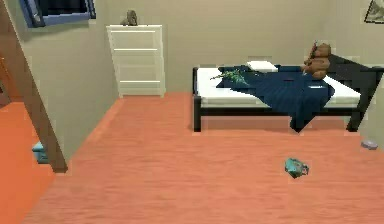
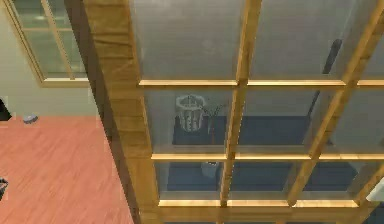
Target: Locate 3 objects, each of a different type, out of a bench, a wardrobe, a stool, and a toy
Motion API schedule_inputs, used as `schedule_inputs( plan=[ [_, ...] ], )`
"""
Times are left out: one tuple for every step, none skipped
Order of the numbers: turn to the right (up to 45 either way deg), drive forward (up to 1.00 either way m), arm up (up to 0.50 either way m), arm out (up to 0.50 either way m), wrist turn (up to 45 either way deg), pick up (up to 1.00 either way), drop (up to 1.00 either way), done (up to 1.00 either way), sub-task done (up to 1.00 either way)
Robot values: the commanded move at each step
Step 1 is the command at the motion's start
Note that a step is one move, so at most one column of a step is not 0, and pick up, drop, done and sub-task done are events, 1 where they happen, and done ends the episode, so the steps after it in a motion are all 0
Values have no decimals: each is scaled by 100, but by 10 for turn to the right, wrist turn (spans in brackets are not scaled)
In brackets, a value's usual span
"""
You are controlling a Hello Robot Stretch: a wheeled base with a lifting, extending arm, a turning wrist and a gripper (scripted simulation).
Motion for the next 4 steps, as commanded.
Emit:
schedule_inputs(
  plan=[
    [-150, 0, 0, 0, 0, 0, 0, 0, 0],
    [0, 35, 0, 0, 0, 0, 0, 0, 0],
    [180, 0, 0, 0, 0, 0, 0, 0, 0],
    [0, 100, 0, 0, 0, 0, 0, 0, 0]
  ],
)
